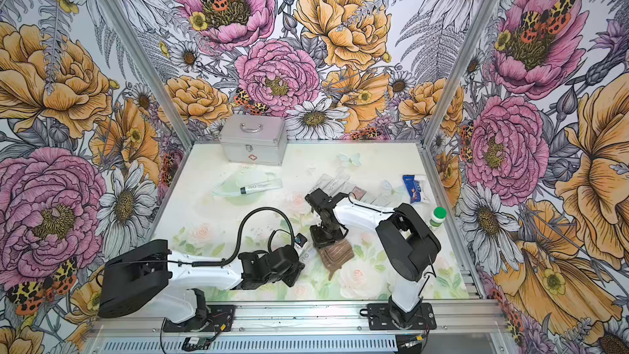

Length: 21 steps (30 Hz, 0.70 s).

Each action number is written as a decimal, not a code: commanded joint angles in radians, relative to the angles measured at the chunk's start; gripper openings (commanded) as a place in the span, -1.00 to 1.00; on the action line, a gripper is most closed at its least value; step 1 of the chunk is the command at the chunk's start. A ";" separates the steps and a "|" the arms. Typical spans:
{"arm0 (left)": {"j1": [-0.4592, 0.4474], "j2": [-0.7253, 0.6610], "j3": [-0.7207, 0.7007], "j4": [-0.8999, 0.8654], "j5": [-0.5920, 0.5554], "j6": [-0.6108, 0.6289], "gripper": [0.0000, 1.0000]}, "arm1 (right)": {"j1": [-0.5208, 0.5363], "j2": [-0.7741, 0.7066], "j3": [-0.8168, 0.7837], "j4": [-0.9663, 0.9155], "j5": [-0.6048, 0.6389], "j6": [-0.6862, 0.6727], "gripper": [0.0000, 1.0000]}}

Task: Wipe the surface of the toothpaste tube
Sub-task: Wipe the dirt from the toothpaste tube.

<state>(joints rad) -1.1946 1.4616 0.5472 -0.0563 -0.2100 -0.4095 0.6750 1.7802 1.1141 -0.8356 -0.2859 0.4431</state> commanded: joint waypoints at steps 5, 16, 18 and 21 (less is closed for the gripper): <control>0.017 -0.020 -0.029 -0.020 -0.031 -0.005 -0.52 | -0.110 0.117 0.005 -0.099 0.239 -0.065 -1.00; 0.018 -0.012 -0.026 -0.015 -0.028 -0.003 -0.52 | -0.074 0.065 0.059 -0.096 0.117 -0.041 -1.00; 0.018 -0.011 -0.026 -0.015 -0.031 -0.002 -0.52 | -0.040 0.051 0.059 -0.094 0.088 -0.026 -1.00; 0.018 -0.007 -0.024 -0.015 -0.028 -0.002 -0.52 | 0.009 0.024 0.054 -0.088 0.041 0.002 -1.00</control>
<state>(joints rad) -1.1862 1.4586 0.5423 -0.0555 -0.2176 -0.4126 0.6369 1.8359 1.1706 -0.9424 -0.1944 0.4133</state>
